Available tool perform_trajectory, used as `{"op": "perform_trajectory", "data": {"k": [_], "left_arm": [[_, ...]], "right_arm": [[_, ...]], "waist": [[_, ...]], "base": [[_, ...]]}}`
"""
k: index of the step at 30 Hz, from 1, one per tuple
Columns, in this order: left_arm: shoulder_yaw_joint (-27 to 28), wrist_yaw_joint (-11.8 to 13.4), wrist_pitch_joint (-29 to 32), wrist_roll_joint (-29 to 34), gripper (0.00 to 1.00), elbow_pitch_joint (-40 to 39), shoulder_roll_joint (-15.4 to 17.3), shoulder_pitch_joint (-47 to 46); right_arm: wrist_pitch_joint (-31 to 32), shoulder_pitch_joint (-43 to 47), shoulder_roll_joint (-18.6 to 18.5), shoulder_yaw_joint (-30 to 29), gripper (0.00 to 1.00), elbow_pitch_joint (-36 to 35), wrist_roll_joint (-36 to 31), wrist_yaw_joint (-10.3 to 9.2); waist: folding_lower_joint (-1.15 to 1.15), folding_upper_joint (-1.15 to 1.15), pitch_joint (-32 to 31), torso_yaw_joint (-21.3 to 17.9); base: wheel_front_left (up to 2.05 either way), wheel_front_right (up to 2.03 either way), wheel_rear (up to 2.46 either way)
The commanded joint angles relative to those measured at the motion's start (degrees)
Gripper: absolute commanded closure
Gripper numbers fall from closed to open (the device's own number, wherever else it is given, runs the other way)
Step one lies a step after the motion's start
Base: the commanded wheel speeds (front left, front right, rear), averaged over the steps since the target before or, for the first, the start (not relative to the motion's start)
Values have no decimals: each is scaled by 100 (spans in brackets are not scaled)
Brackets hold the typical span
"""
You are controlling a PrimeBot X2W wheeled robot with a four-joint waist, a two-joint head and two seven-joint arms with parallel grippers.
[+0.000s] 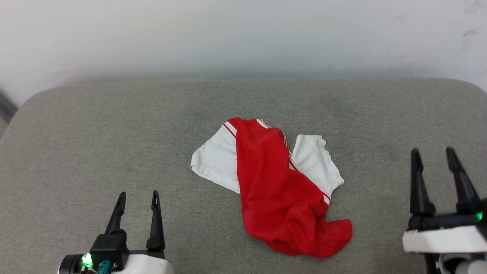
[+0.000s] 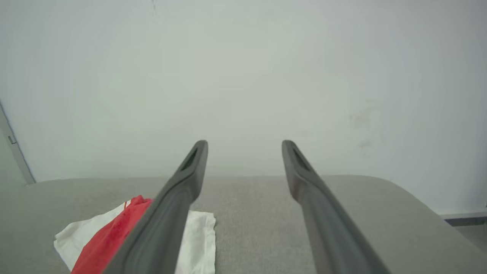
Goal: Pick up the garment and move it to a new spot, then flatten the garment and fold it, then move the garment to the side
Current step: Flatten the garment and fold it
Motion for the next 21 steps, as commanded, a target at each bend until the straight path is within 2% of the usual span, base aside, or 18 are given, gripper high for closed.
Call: {"op": "perform_trajectory", "data": {"k": [1,5,8,10,13,17,21], "left_arm": [[18,-30,-15,46,0,-18,-21,-106],[76,-73,-15,99,0,-27,-74,-219],[105,-105,-15,139,0,-18,-95,-309],[124,-129,-15,146,0,-7,-108,-364],[147,-153,-15,170,0,-11,-125,-436],[156,-180,-15,186,0,-13,-149,-533],[181,-194,-15,182,0,-48,-168,-639]], "right_arm": [[-12,-266,10,-33,0,-93,-123,-2],[-11,-1162,-15,37,0,-135,-602,-2],[-12,-1898,-292,209,0,81,-738,-4],[-11,-2392,-435,377,0,256,-557,-4],[126,-3010,-938,821,0,671,-472,-5],[1311,-3787,-1565,1641,0,1191,44,-4],[2539,-4517,-2106,2474,0,1398,886,-5]], "waist": [[0,0,57,9],[0,0,232,3],[0,0,374,12],[0,0,470,18],[0,0,595,31],[0,0,738,67],[0,0,909,94]], "base": [[0,0,0],[0,0,0],[0,0,0],[0,0,0],[0,0,0],[0,0,0],[0,0,0]]}}
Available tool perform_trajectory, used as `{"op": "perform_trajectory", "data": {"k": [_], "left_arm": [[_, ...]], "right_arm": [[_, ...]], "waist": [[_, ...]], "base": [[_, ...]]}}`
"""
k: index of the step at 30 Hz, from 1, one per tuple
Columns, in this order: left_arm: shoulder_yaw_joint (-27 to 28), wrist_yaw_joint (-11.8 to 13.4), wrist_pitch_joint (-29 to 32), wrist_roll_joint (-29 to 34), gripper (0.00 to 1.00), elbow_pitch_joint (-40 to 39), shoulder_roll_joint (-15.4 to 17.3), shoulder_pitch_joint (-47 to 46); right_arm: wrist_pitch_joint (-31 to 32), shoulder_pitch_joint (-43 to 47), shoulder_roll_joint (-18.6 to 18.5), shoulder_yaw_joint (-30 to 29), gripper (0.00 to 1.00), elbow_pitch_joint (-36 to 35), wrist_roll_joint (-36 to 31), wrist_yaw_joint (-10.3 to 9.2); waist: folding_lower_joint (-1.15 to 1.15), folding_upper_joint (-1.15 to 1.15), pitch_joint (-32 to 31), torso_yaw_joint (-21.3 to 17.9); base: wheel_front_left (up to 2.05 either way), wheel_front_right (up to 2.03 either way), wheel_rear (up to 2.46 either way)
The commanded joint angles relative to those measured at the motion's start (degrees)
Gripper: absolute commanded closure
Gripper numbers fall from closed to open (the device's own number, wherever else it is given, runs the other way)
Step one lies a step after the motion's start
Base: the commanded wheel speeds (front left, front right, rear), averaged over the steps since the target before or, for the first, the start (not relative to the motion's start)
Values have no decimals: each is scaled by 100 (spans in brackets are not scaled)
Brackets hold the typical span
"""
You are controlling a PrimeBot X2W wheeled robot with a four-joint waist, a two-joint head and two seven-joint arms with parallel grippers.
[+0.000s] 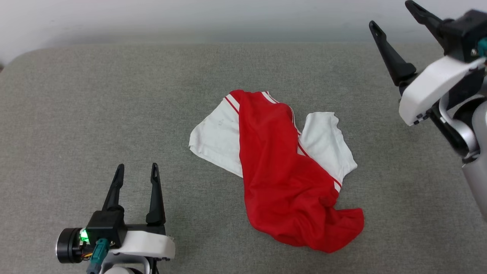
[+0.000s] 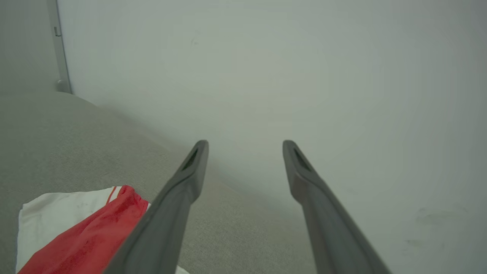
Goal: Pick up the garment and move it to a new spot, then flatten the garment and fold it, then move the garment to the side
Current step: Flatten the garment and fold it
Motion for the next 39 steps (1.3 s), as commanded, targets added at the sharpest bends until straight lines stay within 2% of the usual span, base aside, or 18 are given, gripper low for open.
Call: {"op": "perform_trajectory", "data": {"k": [1,2,3,4,5,6,10,14,19,28,29,30,34,39], "left_arm": [[8,-22,-15,26,0,-13,-6,-100],[8,-22,-15,26,0,-13,-6,-100],[3,-30,-15,23,0,-27,-13,-158],[3,-30,-15,23,0,-27,-13,-158],[-9,-48,-15,20,0,-43,-17,-227],[-9,-48,-15,20,0,-43,-17,-227],[-50,-55,-15,15,0,-74,-26,-367],[-121,-55,-15,23,0,-136,-33,-563],[-268,-6,-15,-55,0,-256,-37,-779],[-411,153,-15,-154,0,-268,-37,-923],[-401,167,-15,-151,0,-256,-37,-900],[-380,179,-15,-144,0,-235,-38,-867],[-290,174,-15,-103,0,-171,-37,-781],[-190,188,-15,-70,0,-139,-37,-618]], "right_arm": [[369,-235,-186,242,0,75,239,-7],[369,-235,-186,242,0,75,239,-7],[1083,-476,-415,676,0,200,703,-7],[1083,-476,-415,676,0,200,703,-7],[1906,-732,-687,1146,0,310,1127,-7],[1906,-732,-687,1146,0,310,1127,-7],[3447,-1099,-1154,2035,0,311,2057,-7],[4305,-1281,-1418,2521,0,390,2659,-7],[4602,-1316,-1350,2828,0,656,2938,-7],[4262,-614,-956,3536,0,1382,3192,-1],[4152,-596,-917,3569,80,1403,3230,4],[4037,-624,-899,3569,100,1420,3266,4],[3492,-1017,-1065,3573,100,1281,3251,1],[2747,-1274,-1468,3537,100,847,3314,-6]], "waist": [[0,0,106,28],[0,0,106,28],[0,0,194,51],[0,0,194,51],[0,0,286,81],[0,0,286,81],[0,0,499,165],[0,0,761,290],[0,0,1086,438],[0,0,1259,563],[0,0,1236,545],[0,0,1206,519],[0,0,1015,384],[0,0,678,204]], "base": [[0,0,0],[0,0,0],[0,0,0],[0,0,0],[0,0,0],[0,0,0],[0,0,0],[0,0,0],[0,0,0],[0,0,0],[0,0,0],[0,0,0],[0,0,0],[0,0,0]]}}
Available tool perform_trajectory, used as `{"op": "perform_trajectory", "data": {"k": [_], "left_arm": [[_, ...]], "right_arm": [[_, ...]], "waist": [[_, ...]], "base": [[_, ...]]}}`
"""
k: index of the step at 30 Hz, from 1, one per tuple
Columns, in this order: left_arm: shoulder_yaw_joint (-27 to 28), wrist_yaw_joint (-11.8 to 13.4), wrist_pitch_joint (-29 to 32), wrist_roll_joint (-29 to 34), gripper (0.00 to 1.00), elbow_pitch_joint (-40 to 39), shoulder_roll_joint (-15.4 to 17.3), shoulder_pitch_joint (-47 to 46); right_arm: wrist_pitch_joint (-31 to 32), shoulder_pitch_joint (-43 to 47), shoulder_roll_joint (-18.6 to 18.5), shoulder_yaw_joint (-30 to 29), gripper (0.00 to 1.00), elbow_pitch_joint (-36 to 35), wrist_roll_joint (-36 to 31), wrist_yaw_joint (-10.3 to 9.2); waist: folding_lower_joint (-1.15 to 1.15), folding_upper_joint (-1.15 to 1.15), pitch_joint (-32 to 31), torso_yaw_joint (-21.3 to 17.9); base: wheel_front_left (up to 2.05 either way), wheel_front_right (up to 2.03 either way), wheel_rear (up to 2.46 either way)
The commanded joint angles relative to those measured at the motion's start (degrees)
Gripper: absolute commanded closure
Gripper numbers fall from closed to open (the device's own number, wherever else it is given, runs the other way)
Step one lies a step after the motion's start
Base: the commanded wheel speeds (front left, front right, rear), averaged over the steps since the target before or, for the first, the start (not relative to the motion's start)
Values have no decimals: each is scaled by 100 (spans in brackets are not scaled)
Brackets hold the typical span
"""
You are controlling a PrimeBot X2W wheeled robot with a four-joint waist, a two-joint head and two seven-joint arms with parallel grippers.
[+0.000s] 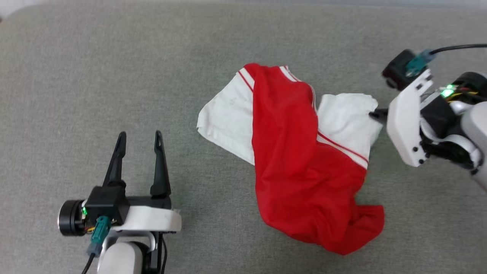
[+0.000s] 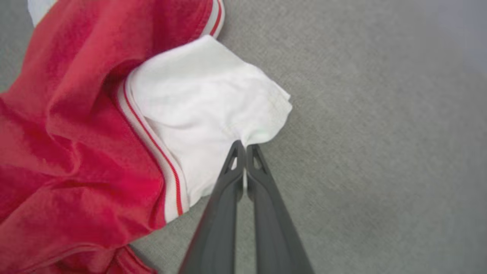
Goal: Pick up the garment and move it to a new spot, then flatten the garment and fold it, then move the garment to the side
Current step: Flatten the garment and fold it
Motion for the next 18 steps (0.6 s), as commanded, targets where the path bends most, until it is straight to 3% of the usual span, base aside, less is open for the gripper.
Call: {"op": "perform_trajectory", "data": {"k": [1,6,11,15,18], "left_arm": [[48,32,-15,40,0,5,-5,130],[112,25,-15,69,0,26,-5,333],[191,22,-15,98,0,18,-5,510],[259,-9,-15,142,0,33,-6,612],[298,-38,-15,154,0,73,-6,654]], "right_arm": [[-177,1,-165,-38,100,-161,115,-5],[-554,422,-951,-137,100,-710,293,-6],[-899,1472,-1640,-382,100,-957,530,-6],[-1116,2565,-1767,-568,100,-769,705,-6],[-1277,3246,-1575,-686,100,-523,745,-5]], "waist": [[-1,0,-226,-169],[-1,0,-468,-313],[-1,0,-628,-432],[-1,0,-694,-504],[-1,0,-736,-530]], "base": [[0,0,0],[0,0,0],[0,0,0],[0,0,0],[0,0,0]]}}
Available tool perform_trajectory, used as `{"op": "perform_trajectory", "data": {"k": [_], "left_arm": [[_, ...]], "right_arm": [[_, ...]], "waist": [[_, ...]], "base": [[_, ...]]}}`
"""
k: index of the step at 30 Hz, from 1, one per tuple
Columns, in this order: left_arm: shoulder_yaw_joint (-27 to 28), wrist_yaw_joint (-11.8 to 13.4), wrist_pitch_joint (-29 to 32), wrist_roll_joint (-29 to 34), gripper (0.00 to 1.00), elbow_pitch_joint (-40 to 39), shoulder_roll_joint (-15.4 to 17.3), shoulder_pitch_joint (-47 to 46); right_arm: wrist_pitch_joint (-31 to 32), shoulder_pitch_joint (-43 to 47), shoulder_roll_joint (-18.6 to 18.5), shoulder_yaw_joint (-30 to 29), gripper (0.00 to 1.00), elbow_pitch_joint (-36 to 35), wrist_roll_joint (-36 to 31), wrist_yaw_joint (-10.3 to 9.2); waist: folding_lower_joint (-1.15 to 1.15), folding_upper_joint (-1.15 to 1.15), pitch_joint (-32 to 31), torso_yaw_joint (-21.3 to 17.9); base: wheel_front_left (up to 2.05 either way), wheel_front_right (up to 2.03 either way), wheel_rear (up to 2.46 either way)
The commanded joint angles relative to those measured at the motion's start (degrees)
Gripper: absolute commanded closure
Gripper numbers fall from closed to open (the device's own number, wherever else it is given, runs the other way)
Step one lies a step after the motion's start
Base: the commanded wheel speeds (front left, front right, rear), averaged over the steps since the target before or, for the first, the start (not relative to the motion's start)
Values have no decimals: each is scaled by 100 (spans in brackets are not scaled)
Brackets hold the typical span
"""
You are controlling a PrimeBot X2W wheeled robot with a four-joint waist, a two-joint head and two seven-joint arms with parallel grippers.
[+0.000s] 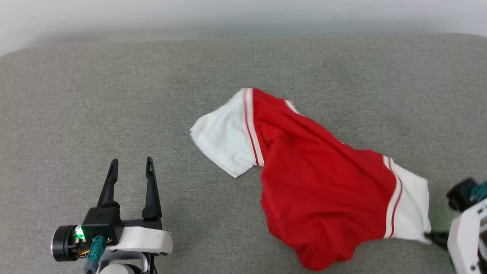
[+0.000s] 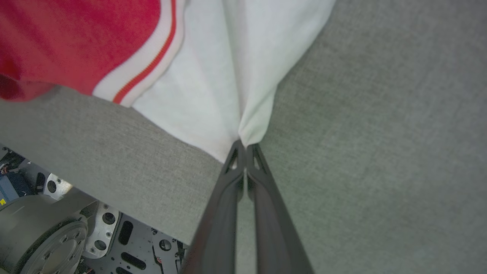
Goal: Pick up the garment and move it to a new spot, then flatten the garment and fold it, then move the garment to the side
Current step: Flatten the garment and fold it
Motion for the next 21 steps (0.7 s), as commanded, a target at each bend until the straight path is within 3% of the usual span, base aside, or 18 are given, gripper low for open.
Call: {"op": "perform_trajectory", "data": {"k": [1,3,4,5,6,14,21], "left_arm": [[40,-26,-15,25,0,25,-5,58],[46,-46,-15,50,0,62,-5,89],[52,-55,-15,55,0,88,-4,98],[57,-69,-15,60,0,105,-4,105],[70,-84,-15,70,0,128,-5,105],[196,-193,-15,162,0,316,155,-105],[256,-417,-15,206,0,575,469,-697]], "right_arm": [[-97,350,187,-97,100,160,7,-5],[-240,594,326,-235,100,342,-102,-6],[-370,671,416,-361,77,413,-155,-9],[-480,726,491,-488,13,448,-182,-8],[-640,741,557,-682,0,487,-241,-8],[-2000,880,1129,-2390,0,317,-1438,-5],[-3186,1222,2525,-3923,0,-599,-3092,-5]], "waist": [[0,0,-33,-23],[0,0,-72,-34],[0,0,-97,-41],[0,0,-126,-51],[0,0,-160,-62],[0,0,-411,-155],[0,0,-418,-222]], "base": [[0,0,0],[0,0,0],[0,0,0],[0,0,0],[0,0,0],[0,0,0],[0,0,0]]}}
